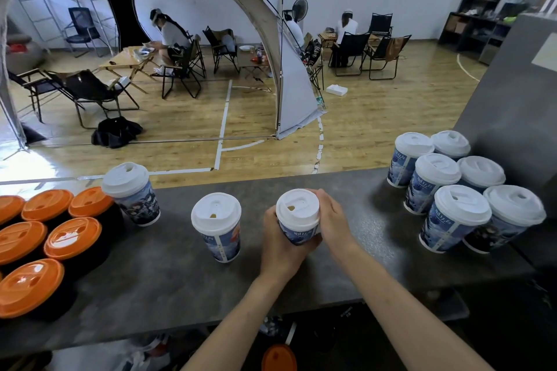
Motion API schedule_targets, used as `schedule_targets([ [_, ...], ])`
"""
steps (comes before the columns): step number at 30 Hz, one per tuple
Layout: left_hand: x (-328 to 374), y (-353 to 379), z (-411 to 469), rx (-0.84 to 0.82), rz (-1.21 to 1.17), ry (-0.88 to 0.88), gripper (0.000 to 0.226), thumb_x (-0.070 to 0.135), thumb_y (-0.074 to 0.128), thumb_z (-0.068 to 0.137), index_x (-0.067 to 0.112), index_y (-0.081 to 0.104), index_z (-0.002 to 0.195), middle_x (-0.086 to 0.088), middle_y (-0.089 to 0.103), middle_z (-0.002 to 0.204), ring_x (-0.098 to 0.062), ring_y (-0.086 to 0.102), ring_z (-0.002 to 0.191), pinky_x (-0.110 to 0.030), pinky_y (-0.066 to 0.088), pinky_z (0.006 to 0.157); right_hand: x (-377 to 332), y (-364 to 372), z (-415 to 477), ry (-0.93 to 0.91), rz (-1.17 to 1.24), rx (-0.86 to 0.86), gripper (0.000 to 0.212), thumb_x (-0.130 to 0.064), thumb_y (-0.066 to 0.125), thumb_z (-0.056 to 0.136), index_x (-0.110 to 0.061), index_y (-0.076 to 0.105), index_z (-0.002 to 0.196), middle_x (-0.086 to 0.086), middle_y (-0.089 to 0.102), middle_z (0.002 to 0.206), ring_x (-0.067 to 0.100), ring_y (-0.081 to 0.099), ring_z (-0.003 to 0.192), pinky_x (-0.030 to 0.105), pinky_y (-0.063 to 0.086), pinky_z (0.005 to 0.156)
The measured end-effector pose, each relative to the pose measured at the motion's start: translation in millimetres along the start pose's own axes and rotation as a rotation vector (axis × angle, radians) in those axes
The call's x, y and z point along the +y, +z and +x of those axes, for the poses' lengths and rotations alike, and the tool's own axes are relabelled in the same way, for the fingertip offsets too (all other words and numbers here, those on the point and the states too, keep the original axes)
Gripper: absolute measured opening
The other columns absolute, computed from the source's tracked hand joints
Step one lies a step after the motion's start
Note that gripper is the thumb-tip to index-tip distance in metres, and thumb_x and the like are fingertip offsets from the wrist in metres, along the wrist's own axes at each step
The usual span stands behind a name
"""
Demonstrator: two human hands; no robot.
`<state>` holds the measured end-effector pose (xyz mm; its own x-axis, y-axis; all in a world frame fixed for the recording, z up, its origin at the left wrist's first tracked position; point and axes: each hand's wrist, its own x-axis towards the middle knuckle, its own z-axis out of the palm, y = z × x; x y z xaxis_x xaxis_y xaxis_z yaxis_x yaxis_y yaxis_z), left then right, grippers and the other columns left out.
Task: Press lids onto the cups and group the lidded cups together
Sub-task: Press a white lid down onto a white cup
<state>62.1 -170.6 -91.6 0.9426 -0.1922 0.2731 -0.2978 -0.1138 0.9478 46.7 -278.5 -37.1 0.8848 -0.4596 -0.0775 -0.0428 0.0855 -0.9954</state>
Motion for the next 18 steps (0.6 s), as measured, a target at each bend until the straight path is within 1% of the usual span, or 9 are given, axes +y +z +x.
schedule_targets([
  [1, 2, 4, -2, 0.036, -0.016, 0.011, 0.078, 0.001, 0.096, 0.059, 0.034, 0.055, 0.117, 0.026, 0.068, 0.114, 0.002, 0.066, 0.109, -0.021, 0.055, 0.091, 1, 0, -1, -0.007, 0.003, 0.004, 0.039, -0.018, 0.036, 0.108, -0.013, 0.072, 0.097, -0.007, 0.074, 0.089, -0.005, 0.067, 0.079, 0.008, 0.047, 0.066],
  [2, 1, 7, -3, 0.053, -0.030, 0.004, 0.077, 0.001, 0.096, 0.059, 0.029, 0.057, 0.119, 0.022, 0.068, 0.114, 0.001, 0.067, 0.108, -0.024, 0.056, 0.092, 2, 0, -1, -0.019, 0.003, 0.012, 0.039, -0.017, 0.035, 0.108, -0.012, 0.072, 0.098, -0.006, 0.074, 0.090, -0.006, 0.067, 0.078, 0.008, 0.047, 0.067],
  [4, -5, 7, -4, 0.035, -0.050, -0.023, 0.080, 0.006, 0.096, 0.060, 0.019, 0.053, 0.126, 0.011, 0.066, 0.121, -0.002, 0.065, 0.113, -0.033, 0.056, 0.096, 5, -1, -3, -0.047, -0.009, 0.029, 0.038, -0.014, 0.035, 0.108, -0.007, 0.071, 0.103, -0.002, 0.073, 0.095, -0.008, 0.066, 0.080, 0.008, 0.047, 0.070],
  [8, -18, -4, 3, -0.069, -0.006, -0.058, 0.086, 0.020, 0.094, 0.063, 0.022, 0.045, 0.134, 0.004, 0.062, 0.133, -0.009, 0.061, 0.124, -0.041, 0.053, 0.105, 5, -7, -2, -0.107, -0.112, 0.001, 0.031, -0.010, 0.037, 0.108, -0.010, 0.068, 0.105, -0.003, 0.070, 0.098, -0.015, 0.062, 0.080, 0.006, 0.046, 0.071],
  [11, -24, -8, 9, -0.121, 0.035, -0.038, 0.088, 0.017, 0.094, 0.068, 0.018, 0.044, 0.140, 0.001, 0.061, 0.137, -0.017, 0.060, 0.129, -0.045, 0.052, 0.108, -3, -10, 5, -0.121, -0.150, -0.010, 0.028, -0.010, 0.039, 0.106, -0.010, 0.067, 0.106, -0.002, 0.069, 0.100, -0.008, 0.061, 0.085, 0.005, 0.045, 0.071],
  [13, -31, -8, 10, -0.151, 0.066, -0.029, 0.084, 0.015, 0.092, 0.070, 0.016, 0.047, 0.141, 0.000, 0.063, 0.137, -0.020, 0.061, 0.129, -0.048, 0.051, 0.108, -7, -8, 8, -0.107, -0.141, -0.017, 0.029, -0.012, 0.039, 0.107, -0.011, 0.067, 0.108, -0.004, 0.068, 0.101, -0.001, 0.061, 0.091, 0.005, 0.045, 0.071],
  [14, -33, -8, 10, -0.166, 0.084, -0.026, 0.081, 0.014, 0.090, 0.070, 0.015, 0.049, 0.140, 0.000, 0.064, 0.136, -0.020, 0.061, 0.128, -0.050, 0.050, 0.107, -7, -7, 8, -0.093, -0.126, -0.028, 0.030, -0.012, 0.037, 0.107, -0.009, 0.068, 0.108, -0.001, 0.069, 0.102, 0.002, 0.062, 0.091, 0.005, 0.046, 0.072],
  [16, -35, -9, 8, -0.176, 0.104, -0.013, 0.079, 0.012, 0.089, 0.070, 0.015, 0.051, 0.140, 0.001, 0.064, 0.136, -0.018, 0.062, 0.127, -0.048, 0.051, 0.107, -3, -4, 5, -0.059, -0.077, -0.037, 0.034, -0.012, 0.035, 0.109, -0.007, 0.068, 0.105, 0.002, 0.071, 0.099, -0.002, 0.065, 0.084, 0.006, 0.046, 0.071],
  [18, -35, -9, 8, -0.179, 0.099, 0.003, 0.079, 0.009, 0.089, 0.069, 0.014, 0.052, 0.139, 0.003, 0.065, 0.135, -0.014, 0.062, 0.127, -0.043, 0.051, 0.108, -2, -5, 2, -0.044, -0.044, -0.041, 0.035, -0.014, 0.034, 0.110, -0.008, 0.069, 0.102, -0.003, 0.071, 0.093, -0.010, 0.065, 0.076, 0.006, 0.046, 0.069],
])
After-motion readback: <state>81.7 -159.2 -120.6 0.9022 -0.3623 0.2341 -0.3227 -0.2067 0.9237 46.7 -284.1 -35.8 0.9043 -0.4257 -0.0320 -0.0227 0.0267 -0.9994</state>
